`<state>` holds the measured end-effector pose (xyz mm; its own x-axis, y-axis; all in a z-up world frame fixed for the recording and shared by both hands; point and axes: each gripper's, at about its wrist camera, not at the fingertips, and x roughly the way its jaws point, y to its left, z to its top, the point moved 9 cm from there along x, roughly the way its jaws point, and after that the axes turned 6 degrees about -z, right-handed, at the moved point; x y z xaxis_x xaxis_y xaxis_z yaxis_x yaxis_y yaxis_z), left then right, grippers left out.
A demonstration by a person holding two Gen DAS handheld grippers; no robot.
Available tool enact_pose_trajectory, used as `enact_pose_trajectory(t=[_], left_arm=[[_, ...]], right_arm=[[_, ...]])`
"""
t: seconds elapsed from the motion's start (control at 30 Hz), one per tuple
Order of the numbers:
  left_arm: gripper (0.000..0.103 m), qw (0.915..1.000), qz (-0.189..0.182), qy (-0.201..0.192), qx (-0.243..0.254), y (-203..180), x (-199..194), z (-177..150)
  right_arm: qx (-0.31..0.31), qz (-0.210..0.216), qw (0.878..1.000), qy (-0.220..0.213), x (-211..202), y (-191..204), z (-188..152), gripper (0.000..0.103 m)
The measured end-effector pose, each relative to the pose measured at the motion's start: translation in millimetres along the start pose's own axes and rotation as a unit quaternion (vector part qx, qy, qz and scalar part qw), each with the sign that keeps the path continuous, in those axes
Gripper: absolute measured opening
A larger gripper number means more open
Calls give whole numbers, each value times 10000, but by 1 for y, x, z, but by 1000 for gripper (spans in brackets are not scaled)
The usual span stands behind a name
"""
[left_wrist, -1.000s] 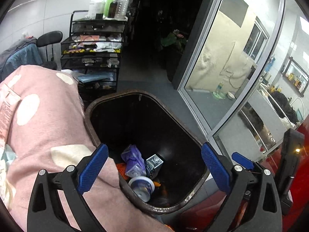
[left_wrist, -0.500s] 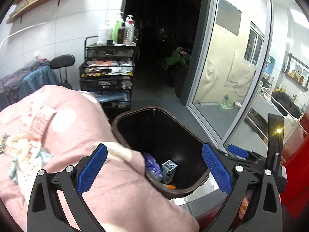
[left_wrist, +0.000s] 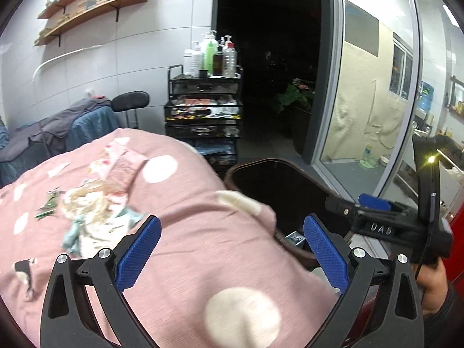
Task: Collect trash
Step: 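Move both tools back over the table toward the crumpled white tissue, then grasp the crumpled white tissue with the right tool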
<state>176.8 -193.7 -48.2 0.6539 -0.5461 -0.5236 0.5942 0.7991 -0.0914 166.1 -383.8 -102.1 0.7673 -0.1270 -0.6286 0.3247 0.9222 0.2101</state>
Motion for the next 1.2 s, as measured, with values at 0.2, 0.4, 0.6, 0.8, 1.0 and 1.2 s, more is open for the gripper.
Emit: enact_pose_trajectory(t=[0.2, 0.4, 0.6, 0.8, 1.0, 1.2], left_arm=[[97, 9992, 282, -4, -279, 34, -20, -17], [97, 9957, 719, -24, -579, 78, -43, -31], [98, 9892, 1120, -86, -937, 122, -71, -49], [98, 9790, 1424, -215, -1445, 169, -101, -70], [97, 9751, 1436, -247, -1674, 197, -120, -83], [98, 9743, 1736, 174, -1427, 216, -123, -94]], right_arm=[[-338, 288, 9990, 7, -1, 41, -2, 96], [-741, 623, 9953, 30, -6, 87, -6, 97], [-1228, 1022, 9871, 99, -11, 145, -14, 97], [-1643, 1346, 9769, 250, -13, 195, -25, 97], [-2021, 1494, 9662, 574, 0, 236, -39, 97], [-2376, 1597, 9518, 1100, 23, 275, -53, 97]])
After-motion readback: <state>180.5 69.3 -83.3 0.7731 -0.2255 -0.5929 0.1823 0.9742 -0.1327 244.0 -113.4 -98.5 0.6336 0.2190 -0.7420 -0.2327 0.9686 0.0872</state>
